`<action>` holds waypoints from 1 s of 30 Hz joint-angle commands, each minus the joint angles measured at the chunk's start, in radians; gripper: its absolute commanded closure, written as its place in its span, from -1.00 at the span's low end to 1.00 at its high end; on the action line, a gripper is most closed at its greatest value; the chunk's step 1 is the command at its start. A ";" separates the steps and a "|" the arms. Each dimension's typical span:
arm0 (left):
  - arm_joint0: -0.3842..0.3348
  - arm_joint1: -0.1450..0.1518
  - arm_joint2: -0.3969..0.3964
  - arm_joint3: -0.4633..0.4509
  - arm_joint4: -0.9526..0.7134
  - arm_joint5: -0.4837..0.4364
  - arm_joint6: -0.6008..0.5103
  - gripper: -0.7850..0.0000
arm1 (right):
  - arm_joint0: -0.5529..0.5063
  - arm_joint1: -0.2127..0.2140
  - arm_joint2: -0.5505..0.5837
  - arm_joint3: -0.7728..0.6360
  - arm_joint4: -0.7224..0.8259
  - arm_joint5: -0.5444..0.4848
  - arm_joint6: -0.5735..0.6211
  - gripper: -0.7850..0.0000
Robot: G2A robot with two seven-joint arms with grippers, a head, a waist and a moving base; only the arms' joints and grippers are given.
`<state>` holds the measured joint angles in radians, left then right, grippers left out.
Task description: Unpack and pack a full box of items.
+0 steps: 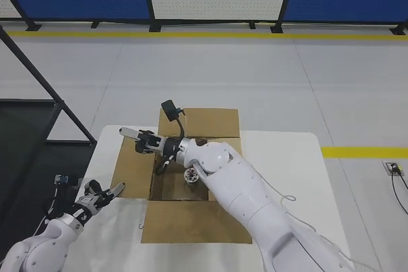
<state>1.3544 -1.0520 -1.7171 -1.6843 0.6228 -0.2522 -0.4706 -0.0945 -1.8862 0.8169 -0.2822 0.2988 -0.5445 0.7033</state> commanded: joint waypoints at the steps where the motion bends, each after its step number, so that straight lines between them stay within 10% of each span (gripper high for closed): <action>1: -0.001 0.000 0.002 -0.005 0.003 0.007 0.003 -1.00 | 0.005 0.019 0.006 -0.003 -0.030 0.020 0.019 -1.00; 30: -0.004 0.000 0.006 -0.010 0.006 0.016 0.005 -1.00 | -0.049 0.082 0.016 -0.151 -0.188 0.245 0.036 -1.00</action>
<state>1.3507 -1.0521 -1.7111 -1.6941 0.6290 -0.2358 -0.4661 -0.1408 -1.8062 0.8337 -0.4262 0.1169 -0.3062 0.7254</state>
